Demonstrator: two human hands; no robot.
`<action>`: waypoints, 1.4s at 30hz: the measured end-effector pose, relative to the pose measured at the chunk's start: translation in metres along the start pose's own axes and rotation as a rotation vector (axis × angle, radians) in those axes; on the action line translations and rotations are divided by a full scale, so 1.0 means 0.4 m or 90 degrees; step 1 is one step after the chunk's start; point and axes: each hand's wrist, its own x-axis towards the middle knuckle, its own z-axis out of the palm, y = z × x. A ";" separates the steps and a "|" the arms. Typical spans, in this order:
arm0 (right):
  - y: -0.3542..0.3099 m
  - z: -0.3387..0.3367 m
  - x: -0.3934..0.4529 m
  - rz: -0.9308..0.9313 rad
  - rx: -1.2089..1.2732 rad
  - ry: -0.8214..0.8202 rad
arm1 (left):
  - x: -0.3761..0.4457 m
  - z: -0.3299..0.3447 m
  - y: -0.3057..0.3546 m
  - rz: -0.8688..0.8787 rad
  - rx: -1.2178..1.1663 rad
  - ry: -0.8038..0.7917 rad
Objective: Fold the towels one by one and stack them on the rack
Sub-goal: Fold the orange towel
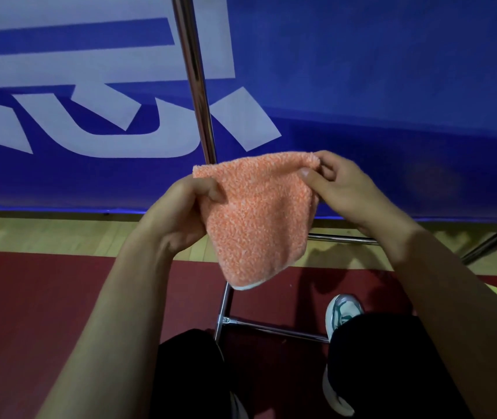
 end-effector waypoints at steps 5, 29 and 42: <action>-0.017 0.029 0.004 -0.016 0.007 0.087 | 0.008 0.004 0.001 -0.026 -0.174 -0.023; -0.035 0.078 0.002 -0.080 -0.026 0.145 | 0.043 0.115 -0.056 -0.028 -0.056 0.000; -0.019 0.084 0.008 -0.138 -0.035 0.118 | 0.038 0.109 -0.063 0.166 0.245 0.234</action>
